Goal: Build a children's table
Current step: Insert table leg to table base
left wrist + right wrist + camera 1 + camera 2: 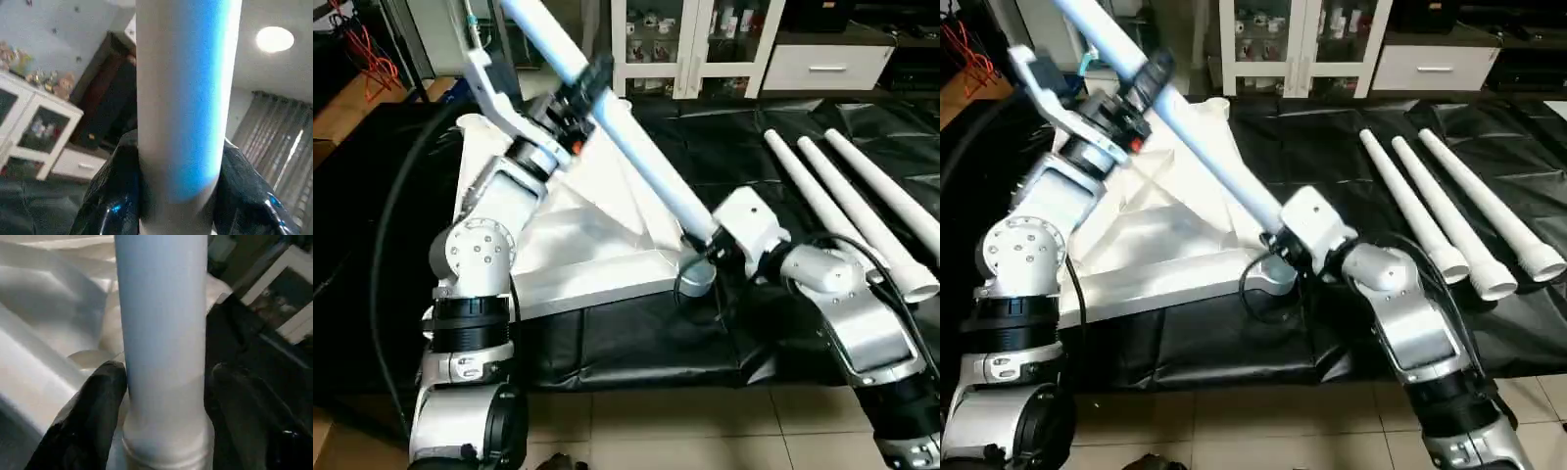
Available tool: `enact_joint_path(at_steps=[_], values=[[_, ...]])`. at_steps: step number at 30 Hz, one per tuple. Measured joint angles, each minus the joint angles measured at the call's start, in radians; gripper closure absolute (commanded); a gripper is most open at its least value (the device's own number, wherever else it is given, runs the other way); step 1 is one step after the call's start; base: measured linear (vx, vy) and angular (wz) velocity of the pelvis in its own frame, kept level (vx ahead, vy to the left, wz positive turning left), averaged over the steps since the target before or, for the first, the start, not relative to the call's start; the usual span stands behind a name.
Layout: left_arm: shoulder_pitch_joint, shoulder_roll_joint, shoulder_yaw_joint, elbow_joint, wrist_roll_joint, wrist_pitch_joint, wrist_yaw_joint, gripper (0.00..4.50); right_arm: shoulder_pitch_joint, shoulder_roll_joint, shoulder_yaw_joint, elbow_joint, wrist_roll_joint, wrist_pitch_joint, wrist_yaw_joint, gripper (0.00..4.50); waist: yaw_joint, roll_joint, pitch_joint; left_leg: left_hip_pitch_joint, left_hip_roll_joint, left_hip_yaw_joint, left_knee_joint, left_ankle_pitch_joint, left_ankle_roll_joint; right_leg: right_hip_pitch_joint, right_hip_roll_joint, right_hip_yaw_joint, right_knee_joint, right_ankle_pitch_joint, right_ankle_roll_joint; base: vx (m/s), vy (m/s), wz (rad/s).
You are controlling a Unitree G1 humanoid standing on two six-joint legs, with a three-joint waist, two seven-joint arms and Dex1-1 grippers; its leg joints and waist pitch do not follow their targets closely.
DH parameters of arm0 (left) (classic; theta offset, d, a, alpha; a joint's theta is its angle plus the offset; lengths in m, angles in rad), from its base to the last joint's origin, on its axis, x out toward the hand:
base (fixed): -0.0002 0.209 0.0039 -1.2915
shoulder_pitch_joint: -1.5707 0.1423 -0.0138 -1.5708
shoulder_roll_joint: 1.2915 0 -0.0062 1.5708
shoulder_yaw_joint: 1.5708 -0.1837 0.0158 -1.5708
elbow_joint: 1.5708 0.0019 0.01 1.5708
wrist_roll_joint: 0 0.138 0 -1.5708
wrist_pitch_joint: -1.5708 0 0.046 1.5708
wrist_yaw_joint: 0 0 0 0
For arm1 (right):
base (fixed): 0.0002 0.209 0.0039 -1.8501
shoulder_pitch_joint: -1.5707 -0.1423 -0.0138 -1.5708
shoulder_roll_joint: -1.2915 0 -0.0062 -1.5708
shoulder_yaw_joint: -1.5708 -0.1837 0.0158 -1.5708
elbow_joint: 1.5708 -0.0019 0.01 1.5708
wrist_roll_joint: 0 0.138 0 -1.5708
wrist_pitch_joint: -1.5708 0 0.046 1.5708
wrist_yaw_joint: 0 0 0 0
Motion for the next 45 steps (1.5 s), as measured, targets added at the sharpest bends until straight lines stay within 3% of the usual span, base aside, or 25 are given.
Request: enact_joint_path(at_steps=[4,11,23,45], values=[[-0.004,-0.012,-0.016,-0.053,0.025,-0.048,0.0,2.95,-0.042,0.034,-0.006,0.0,-0.045,0.002,-0.066,0.92,-0.003,0.002,0.0,0.0,0.0,0.0,0.0,0.0,0.0,0.0,0.0,0.0,0.0,0.0,0.0,0.0,0.0,0.0],[-0.003,-0.023,-0.052,-0.079,0.061,-0.083,-0.004,2.95,-0.103,0.094,0.022,0.058,-0.115,0.01,-0.172,0.17,-0.007,0.003,0.0,0.0,0.0,0.0,0.0,0.0,0.0,0.0,0.0,0.0,0.0,0.001,0.001,0.0,0.0,0.0],[-0.003,-0.021,-0.084,-0.083,0.102,-0.126,-0.025,2.96,-0.125,0.154,0.033,0.104,-0.118,-0.002,-0.179,0.14,-0.01,0.005,0.001,0.0,0.0,0.0,0.0,0.0,-0.001,0.0,0.0,0.0,0.0,0.001,0.002,0.0,0.0,0.0],[0.024,0.018,-0.15,-0.099,0.113,-0.121,-0.136,2.96,-0.115,0.15,0.03,0.116,-0.088,0.003,-0.122,2.16,-0.011,0.005,0.001,0.0,0.0,0.0,0.001,0.0,-0.001,0.0,0.0,0.0,0.0,0.002,0.003,0.0,0.0,0.0]])
